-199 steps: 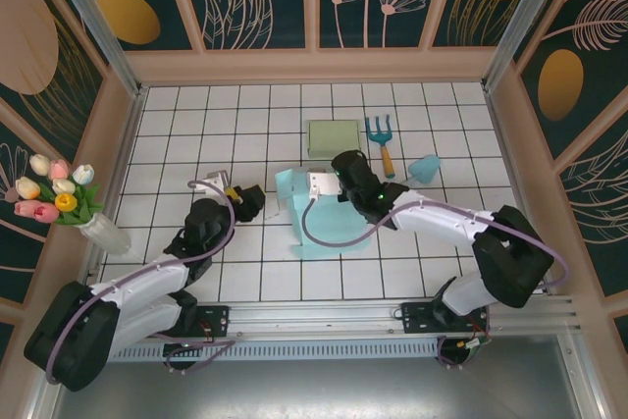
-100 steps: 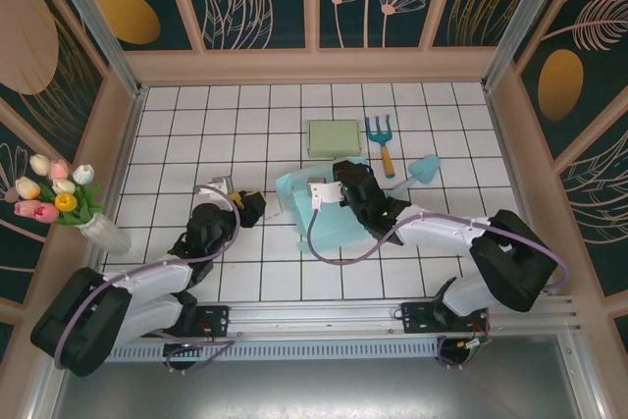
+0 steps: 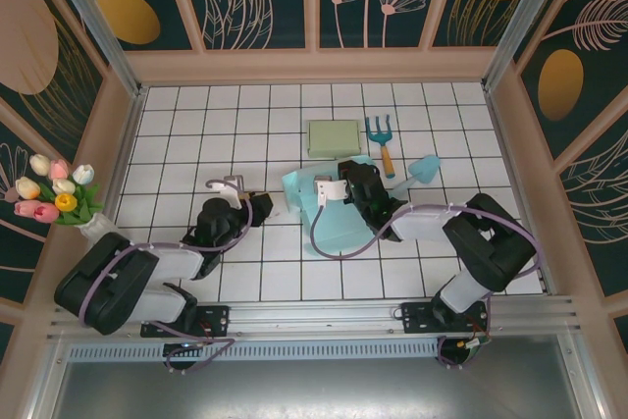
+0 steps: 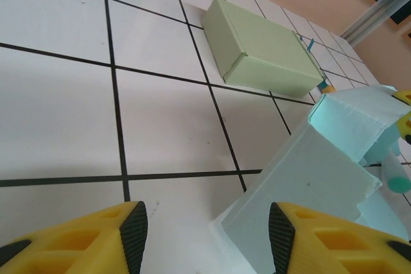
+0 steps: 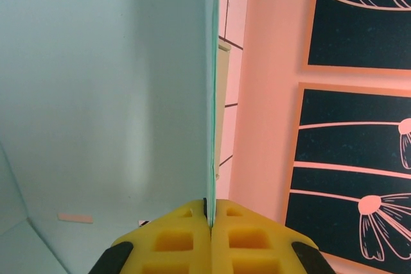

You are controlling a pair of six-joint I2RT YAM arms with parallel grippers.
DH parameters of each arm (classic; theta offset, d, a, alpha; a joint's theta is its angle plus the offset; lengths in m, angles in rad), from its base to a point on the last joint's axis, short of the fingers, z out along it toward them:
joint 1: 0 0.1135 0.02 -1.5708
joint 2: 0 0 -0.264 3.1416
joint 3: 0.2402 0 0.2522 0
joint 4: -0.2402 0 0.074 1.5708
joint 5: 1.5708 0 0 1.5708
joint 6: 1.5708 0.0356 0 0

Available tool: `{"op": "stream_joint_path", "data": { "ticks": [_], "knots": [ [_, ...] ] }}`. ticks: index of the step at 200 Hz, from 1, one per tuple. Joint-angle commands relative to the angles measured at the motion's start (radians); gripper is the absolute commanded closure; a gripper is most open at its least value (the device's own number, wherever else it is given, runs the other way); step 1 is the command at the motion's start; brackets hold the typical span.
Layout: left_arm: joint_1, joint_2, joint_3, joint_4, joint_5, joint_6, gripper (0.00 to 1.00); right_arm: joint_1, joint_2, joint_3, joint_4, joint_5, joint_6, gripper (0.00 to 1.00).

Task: Fold the paper box

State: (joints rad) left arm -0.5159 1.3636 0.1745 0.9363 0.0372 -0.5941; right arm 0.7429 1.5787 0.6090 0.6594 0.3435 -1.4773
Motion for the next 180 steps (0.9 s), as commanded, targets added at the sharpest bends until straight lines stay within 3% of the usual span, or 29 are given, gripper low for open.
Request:
{"op": "stream_joint_path", "data": {
  "ticks": [1,67,180],
  "knots": [
    [0.003,0.057,0.029,0.094,0.058,0.022,0.47,-0.013,0.019,-0.034,0.051,-0.056,-0.008,1.0],
    [-0.009,0.16,0.037,0.199,0.165,0.033,0.5,-0.019,0.009,-0.058,0.07,-0.085,-0.01,1.0],
    [-0.051,0.186,0.051,0.152,0.13,0.097,0.47,-0.021,-0.004,-0.054,0.03,-0.104,0.005,1.0]
  ]
}}
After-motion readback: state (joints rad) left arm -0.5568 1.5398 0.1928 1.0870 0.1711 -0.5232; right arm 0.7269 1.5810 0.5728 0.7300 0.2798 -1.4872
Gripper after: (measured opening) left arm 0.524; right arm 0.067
